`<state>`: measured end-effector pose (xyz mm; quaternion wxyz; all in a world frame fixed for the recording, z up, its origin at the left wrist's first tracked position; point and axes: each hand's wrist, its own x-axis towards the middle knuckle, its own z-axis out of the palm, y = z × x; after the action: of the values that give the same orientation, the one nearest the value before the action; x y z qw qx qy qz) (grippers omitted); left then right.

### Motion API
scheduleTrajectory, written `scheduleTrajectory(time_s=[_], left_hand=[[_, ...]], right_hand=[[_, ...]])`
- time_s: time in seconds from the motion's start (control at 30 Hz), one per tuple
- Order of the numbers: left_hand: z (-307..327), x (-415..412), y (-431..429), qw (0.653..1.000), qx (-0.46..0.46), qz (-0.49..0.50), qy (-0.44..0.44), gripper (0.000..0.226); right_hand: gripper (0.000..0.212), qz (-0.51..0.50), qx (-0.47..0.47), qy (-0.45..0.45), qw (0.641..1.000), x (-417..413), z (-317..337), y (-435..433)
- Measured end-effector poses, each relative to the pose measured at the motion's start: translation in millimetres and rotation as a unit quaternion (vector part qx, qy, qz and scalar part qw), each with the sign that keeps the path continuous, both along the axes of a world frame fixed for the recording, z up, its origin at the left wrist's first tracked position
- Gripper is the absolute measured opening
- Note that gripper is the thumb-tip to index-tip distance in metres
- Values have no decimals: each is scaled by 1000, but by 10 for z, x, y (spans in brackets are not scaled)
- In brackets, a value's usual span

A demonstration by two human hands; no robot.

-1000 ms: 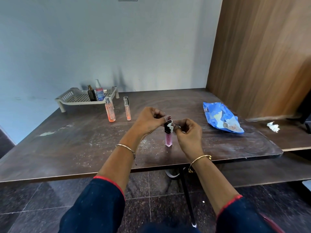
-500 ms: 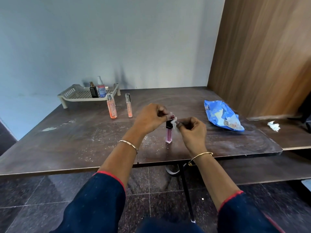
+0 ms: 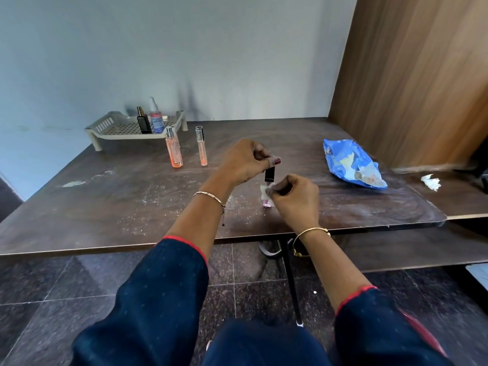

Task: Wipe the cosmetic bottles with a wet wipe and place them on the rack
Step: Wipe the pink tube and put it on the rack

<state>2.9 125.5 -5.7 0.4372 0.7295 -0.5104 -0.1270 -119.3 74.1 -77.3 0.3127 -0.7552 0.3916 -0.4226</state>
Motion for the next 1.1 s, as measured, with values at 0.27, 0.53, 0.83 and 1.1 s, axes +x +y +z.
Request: scheduleTrajectory(time_s=[0.27, 0.53, 0.83, 1.1], left_hand=[[-17, -5, -36, 998, -7, -15, 56, 15], [6, 7, -94, 999, 4, 1, 52, 26], [40, 11, -144, 998, 28, 18, 49, 22], [133, -133, -173, 995, 63, 76, 1, 30]], right_hand=[[20, -3, -3, 76, 997, -20, -11, 20], [17, -16, -21, -56, 998, 65, 81, 50], [18, 21, -35, 111, 993, -9, -73, -27], [21, -2, 3, -49, 999, 17, 22, -19]])
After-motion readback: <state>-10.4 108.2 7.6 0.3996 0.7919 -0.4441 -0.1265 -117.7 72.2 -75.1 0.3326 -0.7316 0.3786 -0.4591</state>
